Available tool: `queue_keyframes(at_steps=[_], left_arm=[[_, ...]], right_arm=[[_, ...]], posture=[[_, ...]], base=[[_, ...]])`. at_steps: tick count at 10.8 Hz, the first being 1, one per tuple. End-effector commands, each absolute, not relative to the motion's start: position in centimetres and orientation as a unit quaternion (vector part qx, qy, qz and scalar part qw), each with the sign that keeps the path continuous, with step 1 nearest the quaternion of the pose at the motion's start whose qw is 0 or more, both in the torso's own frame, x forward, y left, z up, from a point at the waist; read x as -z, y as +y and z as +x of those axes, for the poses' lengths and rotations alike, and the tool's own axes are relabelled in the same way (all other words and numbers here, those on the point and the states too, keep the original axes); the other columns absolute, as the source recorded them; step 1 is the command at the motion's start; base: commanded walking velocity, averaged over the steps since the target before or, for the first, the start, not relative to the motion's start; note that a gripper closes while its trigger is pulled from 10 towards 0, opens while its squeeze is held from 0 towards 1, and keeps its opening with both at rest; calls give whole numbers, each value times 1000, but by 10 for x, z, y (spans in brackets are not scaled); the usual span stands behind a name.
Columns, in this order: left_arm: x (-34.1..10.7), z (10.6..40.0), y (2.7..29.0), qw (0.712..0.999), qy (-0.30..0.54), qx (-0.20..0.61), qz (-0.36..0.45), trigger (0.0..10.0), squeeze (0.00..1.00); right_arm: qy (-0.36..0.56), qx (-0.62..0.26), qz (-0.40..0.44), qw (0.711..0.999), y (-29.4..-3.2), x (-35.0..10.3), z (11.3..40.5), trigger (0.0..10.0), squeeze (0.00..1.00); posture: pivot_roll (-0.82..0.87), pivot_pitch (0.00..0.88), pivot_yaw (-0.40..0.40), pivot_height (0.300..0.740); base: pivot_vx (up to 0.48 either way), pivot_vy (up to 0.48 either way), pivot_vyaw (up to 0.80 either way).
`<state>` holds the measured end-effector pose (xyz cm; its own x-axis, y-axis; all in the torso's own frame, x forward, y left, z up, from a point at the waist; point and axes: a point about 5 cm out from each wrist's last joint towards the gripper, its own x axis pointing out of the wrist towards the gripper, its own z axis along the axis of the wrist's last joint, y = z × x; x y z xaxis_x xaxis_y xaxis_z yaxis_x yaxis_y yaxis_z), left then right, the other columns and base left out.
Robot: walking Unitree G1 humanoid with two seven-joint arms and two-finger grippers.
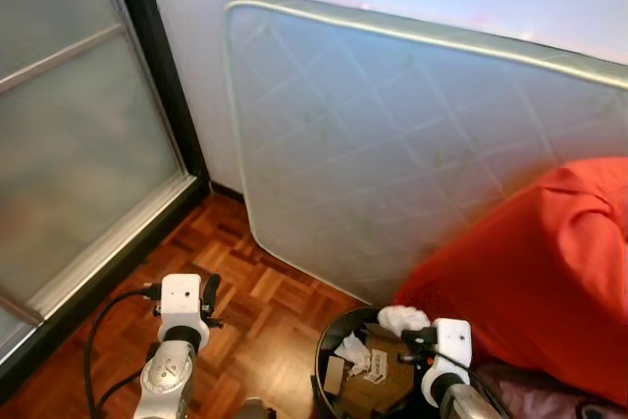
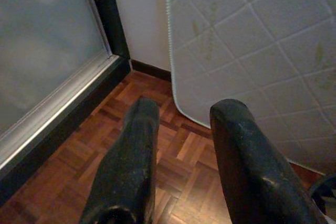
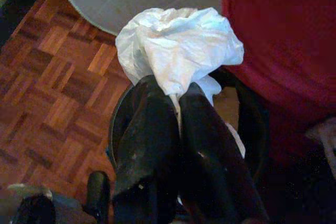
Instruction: Clean up the room
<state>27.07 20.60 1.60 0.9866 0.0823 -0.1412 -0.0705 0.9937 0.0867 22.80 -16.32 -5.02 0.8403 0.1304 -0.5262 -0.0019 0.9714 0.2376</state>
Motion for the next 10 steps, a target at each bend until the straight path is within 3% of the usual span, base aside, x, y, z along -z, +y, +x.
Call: queue_keyframes(at_steps=[1, 3, 5, 10], left_arm=[[-18, 273, 205, 996, 72, -33, 42, 10000, 0], [-18, 274, 204, 996, 72, -31, 41, 10000, 0], [-19, 275, 203, 996, 71, -30, 41, 10000, 0], [-26, 281, 197, 997, 57, -20, 38, 10000, 0]], right_arm=[[270, -26, 116, 955, -165, 47, 232, 10000, 0], [271, -26, 112, 956, -163, 45, 236, 10000, 0], [272, -26, 110, 956, -163, 45, 236, 10000, 0], [262, -25, 118, 957, -156, 37, 251, 10000, 0]], posture=[[187, 78, -28, 667], [184, 78, -27, 667], [187, 80, -27, 627], [182, 118, -24, 627]], base=[[0, 0, 0], [0, 0, 0], [0, 0, 0], [0, 0, 0]])
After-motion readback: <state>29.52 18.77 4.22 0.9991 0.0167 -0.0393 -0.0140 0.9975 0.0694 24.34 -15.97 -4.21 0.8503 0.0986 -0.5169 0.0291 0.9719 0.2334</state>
